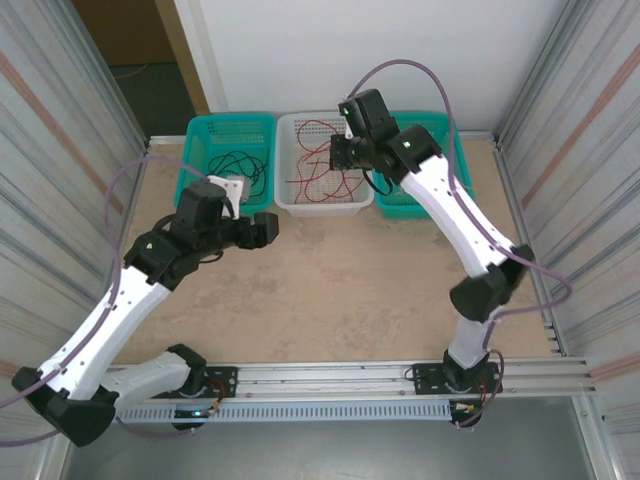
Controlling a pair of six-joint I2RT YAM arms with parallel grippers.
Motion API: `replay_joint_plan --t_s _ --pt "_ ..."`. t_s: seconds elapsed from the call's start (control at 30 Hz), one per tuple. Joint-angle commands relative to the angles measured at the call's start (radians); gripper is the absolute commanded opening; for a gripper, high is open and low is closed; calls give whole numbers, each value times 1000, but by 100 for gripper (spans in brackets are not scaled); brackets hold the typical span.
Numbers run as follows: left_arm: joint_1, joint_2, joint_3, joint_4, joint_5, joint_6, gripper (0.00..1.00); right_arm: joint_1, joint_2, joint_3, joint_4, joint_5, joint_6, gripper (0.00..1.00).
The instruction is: Untangle the cables
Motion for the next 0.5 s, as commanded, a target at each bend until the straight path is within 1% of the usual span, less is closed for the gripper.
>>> replay_joint_plan --t_s 0.0,0.2,0.23,0.27,0.37,0.4,0.47 --pt "1 -62 -52 12 -35 -39 81 -45 95 106 -73 -73 86 0" --pt "1 -94 -96 12 -36 -56 81 -117 258 213 -60 -202 156 0" --pt "1 -95 -97 11 -37 -56 81 -124 276 225 -57 -217 159 2" --pt "1 -96 -98 11 -38 -56 81 -132 299 242 -55 -238 161 7" --pt "1 -94 -98 8 -37 -56 81 -152 363 311 -104 -243 169 31" --pt "1 -93 -98 6 -39 -56 81 -159 370 317 -113 -240 170 35" --pt "2 -94 -95 2 -44 -59 81 -168 358 310 -115 -234 164 39"
